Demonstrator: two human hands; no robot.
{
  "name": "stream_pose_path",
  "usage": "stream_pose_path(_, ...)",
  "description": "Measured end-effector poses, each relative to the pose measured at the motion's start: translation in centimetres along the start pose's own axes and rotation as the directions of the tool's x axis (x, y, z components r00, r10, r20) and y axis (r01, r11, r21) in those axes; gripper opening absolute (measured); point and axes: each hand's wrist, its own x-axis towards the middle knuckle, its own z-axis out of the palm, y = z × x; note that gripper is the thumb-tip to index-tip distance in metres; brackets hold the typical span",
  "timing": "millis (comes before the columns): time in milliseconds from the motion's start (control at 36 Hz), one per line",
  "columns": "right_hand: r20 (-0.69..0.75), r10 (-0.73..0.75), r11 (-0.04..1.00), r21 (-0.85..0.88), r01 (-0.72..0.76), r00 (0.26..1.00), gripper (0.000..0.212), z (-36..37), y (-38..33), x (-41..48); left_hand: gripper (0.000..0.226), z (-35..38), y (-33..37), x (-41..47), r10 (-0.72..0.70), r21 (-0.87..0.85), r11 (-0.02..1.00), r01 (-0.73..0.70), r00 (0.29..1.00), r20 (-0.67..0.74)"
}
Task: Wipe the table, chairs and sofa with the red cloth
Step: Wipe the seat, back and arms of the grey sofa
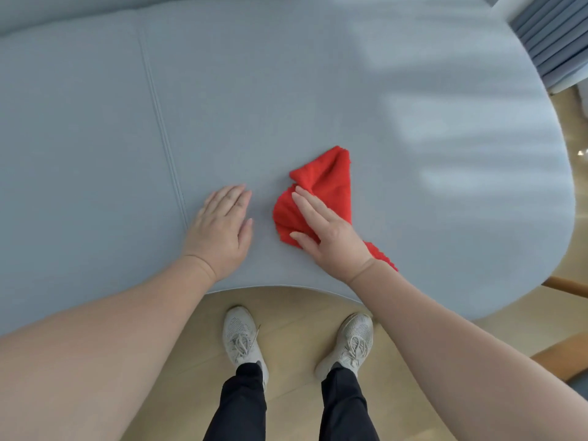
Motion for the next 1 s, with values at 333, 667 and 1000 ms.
stream_pose_path(333, -0.196, 0.571, 0.811, -0.019, -0.585, 0.797, 0.038, -4.3, 1.2, -2.9, 0.041, 0.3, 3.8, 2.5, 0.2, -0.162, 0.961, -0.222, 0.97, -0.14)
stream_pose_path(667, 0.282, 0.777, 0.462, 0.352, -0.814, 0.563, 0.006, -7.2, -0.4, -0.1, 0.031, -1.0, 6.1, 3.6, 0.173, -0.235, 0.961, -0.147, 0.98, 0.095)
stream_pose_path(1000, 0.344, 0.501, 0.717, 0.35, -0.603, 0.794, 0.063, -11.4, -6.0, 6.3, 0.042, -10.1, 1.3, 2.6, -0.059, -0.434, 0.901, 0.021, 0.995, -0.074)
